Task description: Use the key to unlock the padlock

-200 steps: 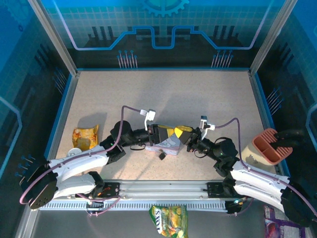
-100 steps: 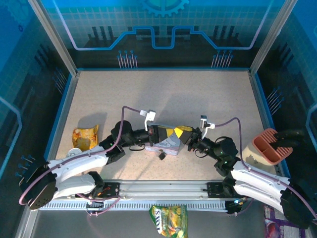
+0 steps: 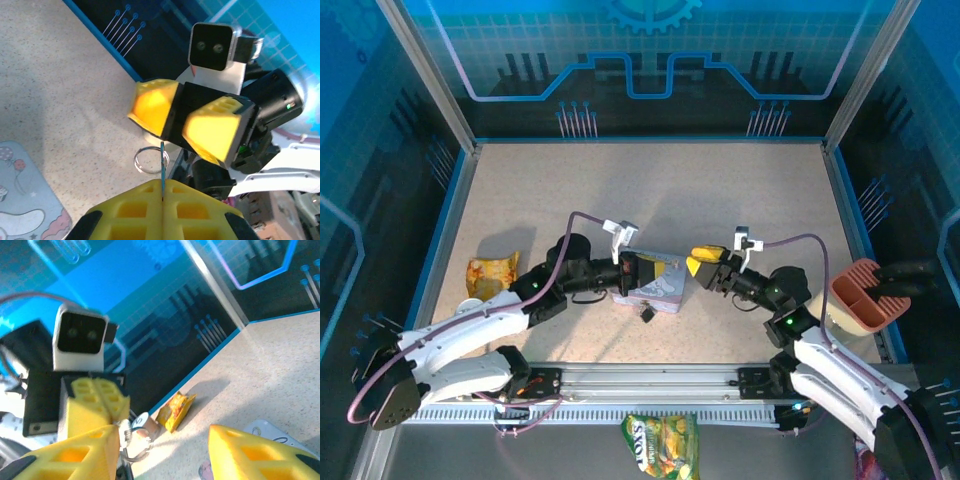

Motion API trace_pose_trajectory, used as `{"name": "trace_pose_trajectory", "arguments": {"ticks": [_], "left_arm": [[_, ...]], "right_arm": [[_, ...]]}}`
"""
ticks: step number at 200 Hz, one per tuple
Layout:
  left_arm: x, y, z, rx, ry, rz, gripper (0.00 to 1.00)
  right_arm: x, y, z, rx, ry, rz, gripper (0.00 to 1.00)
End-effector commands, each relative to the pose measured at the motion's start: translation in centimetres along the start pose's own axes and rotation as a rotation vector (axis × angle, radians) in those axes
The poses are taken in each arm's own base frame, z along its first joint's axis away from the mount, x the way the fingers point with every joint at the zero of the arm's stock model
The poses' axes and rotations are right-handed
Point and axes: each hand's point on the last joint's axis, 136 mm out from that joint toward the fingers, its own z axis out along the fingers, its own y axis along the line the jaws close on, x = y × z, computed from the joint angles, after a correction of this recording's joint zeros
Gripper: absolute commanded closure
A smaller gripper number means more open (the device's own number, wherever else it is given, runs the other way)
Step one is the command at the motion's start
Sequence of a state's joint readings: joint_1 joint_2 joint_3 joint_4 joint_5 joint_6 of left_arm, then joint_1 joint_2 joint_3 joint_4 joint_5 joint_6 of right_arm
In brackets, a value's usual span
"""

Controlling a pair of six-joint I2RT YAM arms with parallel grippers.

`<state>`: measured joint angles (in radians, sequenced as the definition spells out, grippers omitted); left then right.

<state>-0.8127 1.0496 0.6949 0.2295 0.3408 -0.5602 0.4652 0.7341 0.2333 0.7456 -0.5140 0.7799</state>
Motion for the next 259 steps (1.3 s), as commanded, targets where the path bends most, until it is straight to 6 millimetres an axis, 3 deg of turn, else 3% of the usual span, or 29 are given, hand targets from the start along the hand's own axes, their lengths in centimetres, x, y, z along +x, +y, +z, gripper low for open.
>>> {"name": "trace_pose_trajectory", "arguments": {"ticks": [1,70,130,160,259], "left_arm": [[0.5,0.0,-0.3,-0.046,0.067,0.087,1.00],[2.0,-1.2,-0.3,-0.030,0.164,0.233,1.00],[2.6,-1.7,0.0,0.000,0.197,0.246,1.00],[2.9,-1.8,0.1,0.010,0.215,0.238,1.00],[3.4,-2.1,0.1,0.024,0.237,0.229,1.00]], "right_arm": [[0.5,3.0,0.1,-0.145,0.097,-0.159,0.51],[3.2,3.0,0.3,-0.219,0.224,-0.147,0.53],[4.7,3.6,0.3,-0.254,0.290,-0.147,0.62],[5.2,3.7,0.4,-0.252,0.319,-0.148,0.64],[5.7,3.6,0.4,-0.221,0.348,-0.188,0.82]]}}
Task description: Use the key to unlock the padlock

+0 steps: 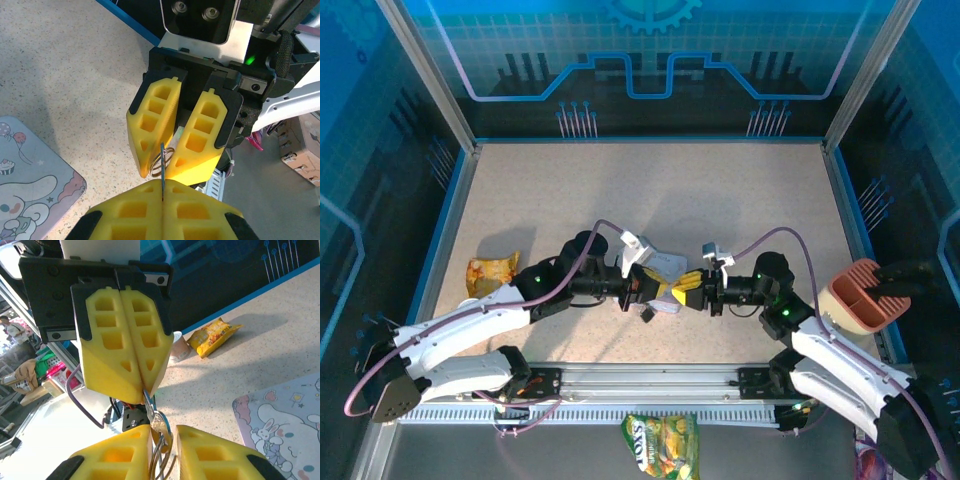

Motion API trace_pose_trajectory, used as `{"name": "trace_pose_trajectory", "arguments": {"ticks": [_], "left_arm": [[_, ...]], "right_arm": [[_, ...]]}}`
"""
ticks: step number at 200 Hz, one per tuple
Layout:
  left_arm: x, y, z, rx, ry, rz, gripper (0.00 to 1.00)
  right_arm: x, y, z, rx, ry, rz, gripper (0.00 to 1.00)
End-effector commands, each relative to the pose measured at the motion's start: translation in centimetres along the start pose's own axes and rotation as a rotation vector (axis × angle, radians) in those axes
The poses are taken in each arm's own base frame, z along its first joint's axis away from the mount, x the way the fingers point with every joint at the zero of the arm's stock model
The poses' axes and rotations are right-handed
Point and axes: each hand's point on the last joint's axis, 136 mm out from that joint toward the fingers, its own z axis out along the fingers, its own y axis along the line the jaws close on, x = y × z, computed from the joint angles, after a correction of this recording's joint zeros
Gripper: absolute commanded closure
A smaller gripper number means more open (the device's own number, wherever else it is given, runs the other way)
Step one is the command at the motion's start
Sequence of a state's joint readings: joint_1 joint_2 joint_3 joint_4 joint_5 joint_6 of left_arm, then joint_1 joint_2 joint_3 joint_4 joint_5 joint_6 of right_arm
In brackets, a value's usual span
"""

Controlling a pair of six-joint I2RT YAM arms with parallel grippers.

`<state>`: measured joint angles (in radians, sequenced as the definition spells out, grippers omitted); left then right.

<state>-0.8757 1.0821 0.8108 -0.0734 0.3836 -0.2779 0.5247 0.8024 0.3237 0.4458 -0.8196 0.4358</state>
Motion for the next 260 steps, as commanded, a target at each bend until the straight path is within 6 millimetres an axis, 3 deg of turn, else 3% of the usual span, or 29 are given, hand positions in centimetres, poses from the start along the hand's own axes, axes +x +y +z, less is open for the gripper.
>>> {"name": "trace_pose_trajectory", "arguments": {"ticks": [1,73,162,220,236,253,260], "left_arm": [[-0.5,-1.0,-0.2,0.033,0.002,0.029,1.00],[0.2,-1.0,-0.5,0.030,0.027,0.030,1.00],[-0.1,-1.2,-0.7,0.035,0.014,0.037,1.00],[0.1,-1.2,-0.6,0.039,0.016,0.034,1.00],[0.2,-1.0,-0.6,0.031,0.014,0.035,1.00],[0.2,-0.5,-0.6,0.005,0.015,0.029,0.92],[0.3,-0.2,-0.7,-0.019,0.016,0.023,0.84]], "right_arm": [[-1.0,0.7,0.0,-0.005,-0.005,-0.046,0.82],[-1.4,0.7,-0.2,0.009,-0.024,-0.052,0.78],[-1.1,1.4,0.2,-0.050,-0.003,-0.036,0.83],[-1.3,1.4,0.1,-0.039,-0.009,-0.039,1.00],[-1.5,1.2,0.1,-0.023,-0.014,-0.034,1.00],[-1.7,0.6,0.0,0.020,-0.020,-0.017,1.00],[-1.9,0.2,-0.1,0.055,-0.022,-0.006,1.00]]}}
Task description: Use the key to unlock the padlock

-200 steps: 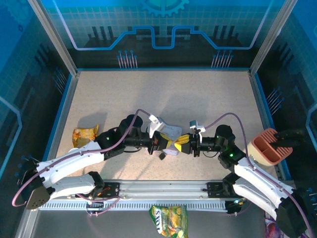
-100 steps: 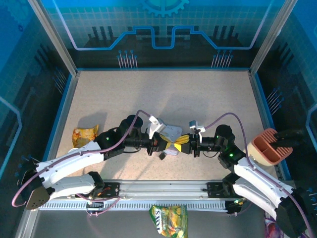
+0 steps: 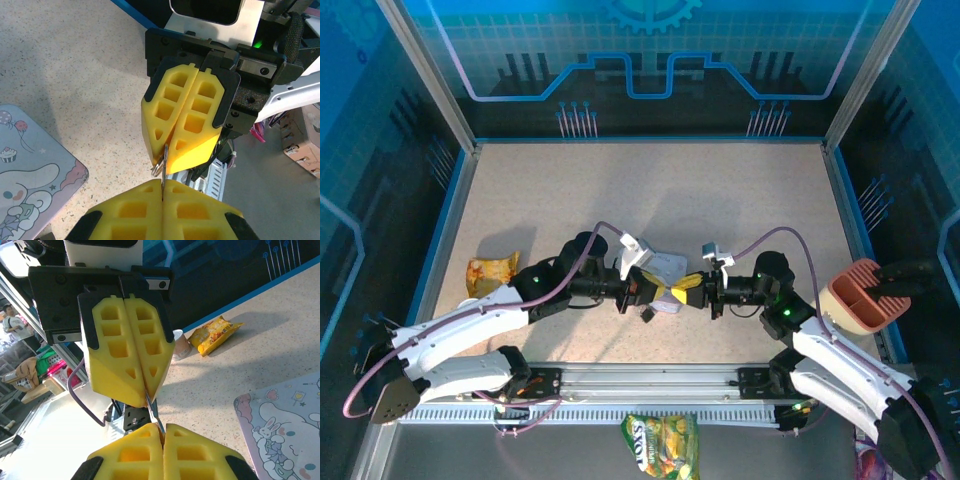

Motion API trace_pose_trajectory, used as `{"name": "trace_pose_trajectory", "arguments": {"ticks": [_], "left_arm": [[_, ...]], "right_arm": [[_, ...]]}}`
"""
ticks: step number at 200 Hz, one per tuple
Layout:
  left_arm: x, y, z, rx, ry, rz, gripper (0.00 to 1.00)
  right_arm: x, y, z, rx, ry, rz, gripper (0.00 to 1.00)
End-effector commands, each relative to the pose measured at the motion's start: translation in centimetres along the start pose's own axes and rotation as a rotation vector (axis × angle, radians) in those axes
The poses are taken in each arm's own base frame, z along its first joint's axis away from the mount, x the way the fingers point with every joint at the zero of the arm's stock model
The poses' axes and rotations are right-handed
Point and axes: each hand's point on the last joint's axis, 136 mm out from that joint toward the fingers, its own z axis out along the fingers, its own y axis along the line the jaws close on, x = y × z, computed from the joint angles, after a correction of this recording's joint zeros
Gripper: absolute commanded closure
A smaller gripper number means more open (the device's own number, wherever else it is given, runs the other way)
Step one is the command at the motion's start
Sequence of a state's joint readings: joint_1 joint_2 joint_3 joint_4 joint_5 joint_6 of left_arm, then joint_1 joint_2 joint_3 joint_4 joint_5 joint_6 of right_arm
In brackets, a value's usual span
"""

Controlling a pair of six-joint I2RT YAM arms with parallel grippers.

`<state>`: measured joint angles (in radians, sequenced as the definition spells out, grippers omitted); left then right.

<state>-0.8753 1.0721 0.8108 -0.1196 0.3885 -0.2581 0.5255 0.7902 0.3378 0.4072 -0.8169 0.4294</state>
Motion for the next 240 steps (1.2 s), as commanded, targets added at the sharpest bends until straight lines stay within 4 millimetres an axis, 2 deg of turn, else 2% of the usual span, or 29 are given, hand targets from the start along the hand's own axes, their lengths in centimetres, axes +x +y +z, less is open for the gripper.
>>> {"name": "trace_pose_trajectory", "arguments": {"ticks": [1,5,9,18,30,39,61,76,108,130,149,185,219,240], "left_arm": [[-0.5,-0.2,-0.5,-0.015,-0.014,0.017,0.81],[-0.6,0.3,-0.5,-0.044,-0.016,0.009,0.74],[-0.5,0.8,-0.6,-0.077,-0.017,-0.005,0.63],[-0.5,2.2,-0.8,-0.153,-0.026,-0.035,0.50],[-0.3,4.0,-1.3,-0.254,-0.050,-0.082,0.39],[0.1,5.1,-1.7,-0.315,-0.051,-0.125,0.35],[2.1,7.2,-2.2,-0.434,-0.002,-0.249,0.33],[4.5,8.5,-2.0,-0.527,0.080,-0.324,0.33],[9.7,8.2,-0.7,-0.691,0.314,-0.346,0.32],[11.9,7.8,0.3,-0.794,0.406,-0.356,0.32],[12.7,7.8,1.2,-0.877,0.423,-0.368,0.31],[13.3,9.3,2.2,-1.049,0.400,-0.450,0.27],[12.5,10.8,2.7,-1.165,0.353,-0.454,0.17],[11.7,11.6,3.8,-1.169,0.317,-0.468,0.16]], "right_arm": [[-1.7,0.0,-0.1,0.056,-0.028,-0.007,1.00],[-1.8,-0.3,-0.2,0.078,-0.029,-0.001,1.00],[-1.9,-0.6,-0.3,0.104,-0.030,0.005,1.00],[-1.5,-1.4,-0.6,0.167,-0.015,0.031,1.00],[-1.2,-2.6,-1.2,0.257,-0.003,0.058,1.00],[-0.8,-3.4,-1.8,0.326,0.008,0.081,1.00],[0.4,-5.2,-3.4,0.478,0.036,0.136,1.00],[1.2,-5.8,-4.4,0.547,0.043,0.167,1.00],[2.1,-6.1,-5.9,0.622,0.020,0.191,1.00],[2.1,-6.2,-6.6,0.646,-0.016,0.187,1.00],[1.9,-6.2,-6.9,0.659,-0.036,0.189,1.00],[1.7,-6.0,-7.5,0.682,-0.051,0.187,1.00],[1.7,-5.8,-8.1,0.697,-0.068,0.175,1.00],[1.9,-5.9,-8.1,0.696,-0.074,0.179,1.00]]}}
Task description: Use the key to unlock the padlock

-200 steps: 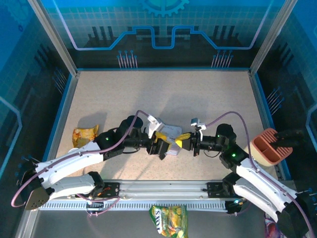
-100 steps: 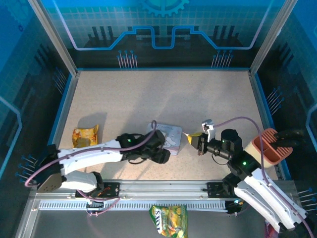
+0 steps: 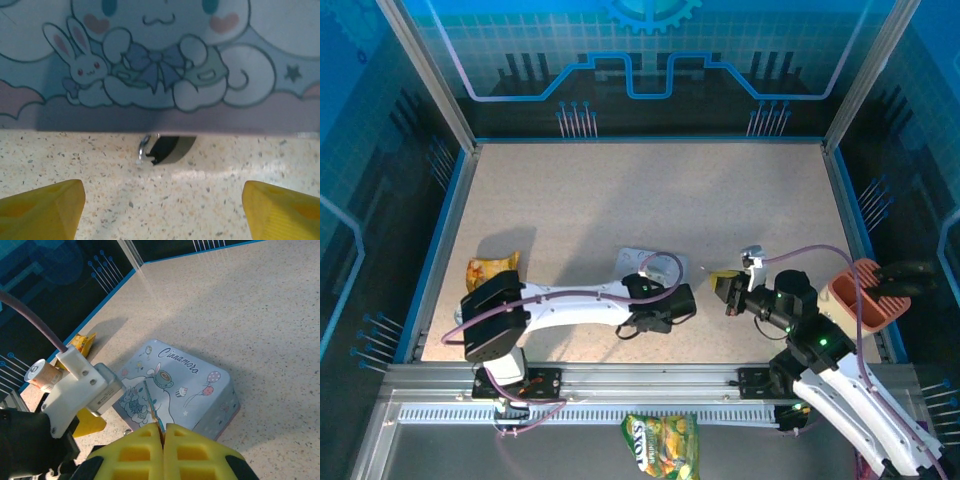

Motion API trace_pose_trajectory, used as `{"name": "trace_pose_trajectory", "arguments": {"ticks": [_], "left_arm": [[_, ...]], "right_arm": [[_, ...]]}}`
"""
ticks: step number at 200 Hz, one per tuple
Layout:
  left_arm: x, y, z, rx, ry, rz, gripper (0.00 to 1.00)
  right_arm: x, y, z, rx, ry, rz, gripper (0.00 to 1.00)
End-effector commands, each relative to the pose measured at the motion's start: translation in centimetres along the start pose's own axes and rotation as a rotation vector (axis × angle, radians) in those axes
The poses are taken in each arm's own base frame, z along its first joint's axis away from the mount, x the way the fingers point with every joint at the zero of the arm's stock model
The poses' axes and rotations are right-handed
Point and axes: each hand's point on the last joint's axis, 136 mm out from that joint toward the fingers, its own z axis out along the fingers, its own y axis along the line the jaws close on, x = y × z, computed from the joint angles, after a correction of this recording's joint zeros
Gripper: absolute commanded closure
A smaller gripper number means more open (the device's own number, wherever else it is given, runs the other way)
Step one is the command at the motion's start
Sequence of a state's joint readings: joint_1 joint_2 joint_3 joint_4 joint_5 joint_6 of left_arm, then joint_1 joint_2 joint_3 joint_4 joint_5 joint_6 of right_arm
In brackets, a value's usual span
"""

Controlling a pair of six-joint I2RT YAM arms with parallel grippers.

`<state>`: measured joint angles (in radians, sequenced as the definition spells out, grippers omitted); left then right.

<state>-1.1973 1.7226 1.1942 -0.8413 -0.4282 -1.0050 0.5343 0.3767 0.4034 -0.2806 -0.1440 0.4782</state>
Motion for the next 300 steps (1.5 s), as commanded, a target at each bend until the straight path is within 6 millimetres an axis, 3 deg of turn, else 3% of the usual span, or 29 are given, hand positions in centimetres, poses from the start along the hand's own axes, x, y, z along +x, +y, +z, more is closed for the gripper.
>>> {"name": "trace_pose_trajectory", "arguments": {"ticks": [1,41,115,146,191,224,259,300], "left_arm": [[-1.9,0.4,0.0,-0.053,-0.061,-0.074,0.16],[-4.7,-0.8,1.4,0.008,-0.093,-0.159,0.17],[-9.9,0.1,4.7,0.002,-0.118,-0.215,0.19],[-11.3,0.2,3.9,0.059,-0.141,-0.205,0.20],[-9.6,-1.1,0.6,0.324,-0.210,-0.188,0.20],[-7.8,-0.5,-1.0,0.453,-0.277,-0.189,0.24],[-6.1,0.5,-0.3,0.559,-0.315,-0.223,0.24],[-6.9,0.2,0.1,0.659,-0.368,-0.219,0.25]], "right_arm": [[0.9,-0.4,0.1,0.015,0.014,0.012,1.00],[1.2,-0.5,0.1,0.007,0.010,0.008,1.00],[2.0,-0.9,-0.2,0.015,0.005,0.012,1.00],[1.8,-0.8,-0.1,0.011,0.002,0.017,1.00],[1.8,-1.0,0.1,0.017,0.001,0.029,1.00],[1.8,-0.8,0.6,0.005,0.009,0.042,1.00],[1.5,-0.5,0.8,-0.013,0.003,0.069,1.00],[1.9,-0.6,1.2,-0.028,-0.003,0.112,1.00]]}}
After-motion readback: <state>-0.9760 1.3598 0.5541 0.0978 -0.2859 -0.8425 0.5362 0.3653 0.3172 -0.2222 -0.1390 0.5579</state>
